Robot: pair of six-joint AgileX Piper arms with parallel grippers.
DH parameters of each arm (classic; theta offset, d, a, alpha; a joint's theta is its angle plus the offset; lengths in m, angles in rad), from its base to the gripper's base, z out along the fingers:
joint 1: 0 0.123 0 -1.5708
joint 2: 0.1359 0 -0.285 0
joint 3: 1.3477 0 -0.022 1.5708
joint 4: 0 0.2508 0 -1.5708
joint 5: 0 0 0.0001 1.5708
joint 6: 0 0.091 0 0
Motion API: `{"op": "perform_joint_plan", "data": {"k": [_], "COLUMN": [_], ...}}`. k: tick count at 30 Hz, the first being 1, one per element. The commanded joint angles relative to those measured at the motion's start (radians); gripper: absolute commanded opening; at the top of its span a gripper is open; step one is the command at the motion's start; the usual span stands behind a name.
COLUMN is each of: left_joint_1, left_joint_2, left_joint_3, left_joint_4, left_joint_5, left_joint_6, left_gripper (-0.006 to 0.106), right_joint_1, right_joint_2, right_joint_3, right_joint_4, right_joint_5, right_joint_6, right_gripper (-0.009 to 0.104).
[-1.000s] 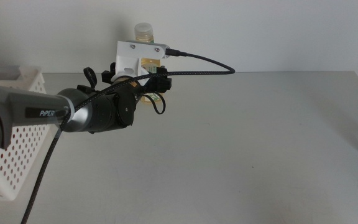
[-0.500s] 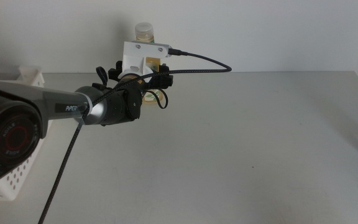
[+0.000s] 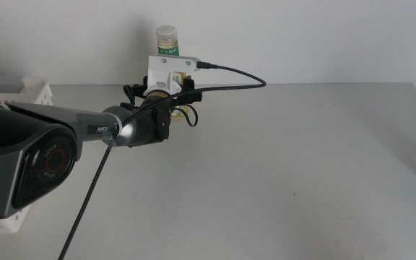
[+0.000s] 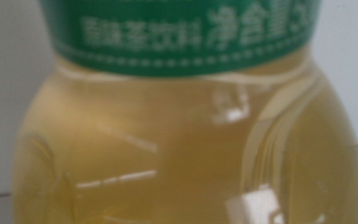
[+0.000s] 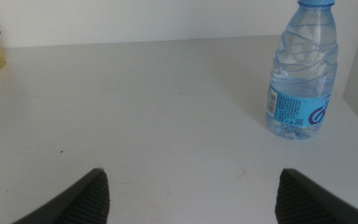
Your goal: Use arms to grab the bottles and put them into the dustbin to the left of the table.
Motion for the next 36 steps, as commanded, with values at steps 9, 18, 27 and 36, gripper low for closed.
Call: {"op": "perform_joint_plan", "data": {"k": [9, 18, 27, 36], "left_joint_1": [0.052, 0.124, 0.132, 0.235], "left_joint_2": [-0.228, -0.472, -0.709, -0.859], "left_joint_3": [-0.029, -0.029, -0.029, -0.029], "left_joint_4": [-0.101, -0.022, 0.405, 0.655], "left_joint_5": [0.509, 1.126, 1.554, 1.761], "left_joint_6": [0.002, -0.015, -0.369, -0.365], "left_gripper": [-0.002, -0.002, -0.002, -0.002], "right_joint_1": [-0.005, -0.005, -0.005, -0.005], "right_joint_2": [-0.022, -0.022, -0.022, -0.022], "right_joint_3": [-0.01, -0.01, -0.01, -0.01], "right_joint_4": [-0.009, -0.009, -0.009, -0.009], "right_joint_5": [-0.07, -0.07, -0.07, -0.07], "right_joint_6": [-0.009, -0.009, -0.009, -0.009], "right_gripper": [0.071, 0.071, 0.071, 0.071]}}
